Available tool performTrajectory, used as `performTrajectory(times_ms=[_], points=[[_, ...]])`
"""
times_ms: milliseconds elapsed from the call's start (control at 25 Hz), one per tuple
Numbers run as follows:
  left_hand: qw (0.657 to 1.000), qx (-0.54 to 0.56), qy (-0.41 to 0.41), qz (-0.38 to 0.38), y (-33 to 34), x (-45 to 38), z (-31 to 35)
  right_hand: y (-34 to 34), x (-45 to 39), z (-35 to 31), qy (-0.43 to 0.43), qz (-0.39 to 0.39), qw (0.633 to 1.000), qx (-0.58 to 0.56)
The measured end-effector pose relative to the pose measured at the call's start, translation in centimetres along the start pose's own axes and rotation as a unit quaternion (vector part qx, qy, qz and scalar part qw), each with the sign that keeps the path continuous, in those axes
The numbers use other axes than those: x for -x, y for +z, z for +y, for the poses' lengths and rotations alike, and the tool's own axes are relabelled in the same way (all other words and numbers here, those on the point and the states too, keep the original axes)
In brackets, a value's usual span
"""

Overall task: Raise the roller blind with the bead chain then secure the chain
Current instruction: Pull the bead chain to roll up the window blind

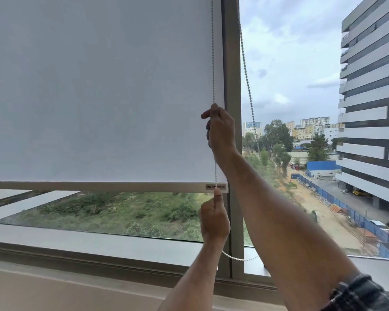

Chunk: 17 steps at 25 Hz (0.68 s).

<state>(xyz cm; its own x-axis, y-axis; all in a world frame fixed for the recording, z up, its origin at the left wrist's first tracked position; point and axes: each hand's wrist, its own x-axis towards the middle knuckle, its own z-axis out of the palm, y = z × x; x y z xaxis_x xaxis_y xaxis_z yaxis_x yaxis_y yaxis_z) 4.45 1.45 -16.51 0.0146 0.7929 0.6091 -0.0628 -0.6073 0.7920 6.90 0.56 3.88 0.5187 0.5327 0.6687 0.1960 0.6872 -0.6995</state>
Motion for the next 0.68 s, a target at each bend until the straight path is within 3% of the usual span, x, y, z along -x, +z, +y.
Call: performTrajectory(times_ms=[120, 240, 480, 680], points=[[0.998, -0.019, -0.021, -0.052, 0.3, 0.7, -1.1, -0.3, 1.1, 1.5, -0.060, 0.033, 0.997, 0.028], [0.990, -0.110, 0.011, -0.084, -0.8, 0.2, -1.7, -1.2, 2.3, 3.2, -0.080, 0.038, 0.994, 0.065], [0.991, -0.053, 0.116, 0.029, -2.3, -4.5, 2.2, -2.6, 4.2, 6.5, -0.066, 0.045, 0.993, 0.081], [0.983, -0.033, 0.175, 0.038, -1.9, -8.9, 8.6, -3.8, 5.6, 8.9, -0.055, 0.042, 0.995, 0.070]])
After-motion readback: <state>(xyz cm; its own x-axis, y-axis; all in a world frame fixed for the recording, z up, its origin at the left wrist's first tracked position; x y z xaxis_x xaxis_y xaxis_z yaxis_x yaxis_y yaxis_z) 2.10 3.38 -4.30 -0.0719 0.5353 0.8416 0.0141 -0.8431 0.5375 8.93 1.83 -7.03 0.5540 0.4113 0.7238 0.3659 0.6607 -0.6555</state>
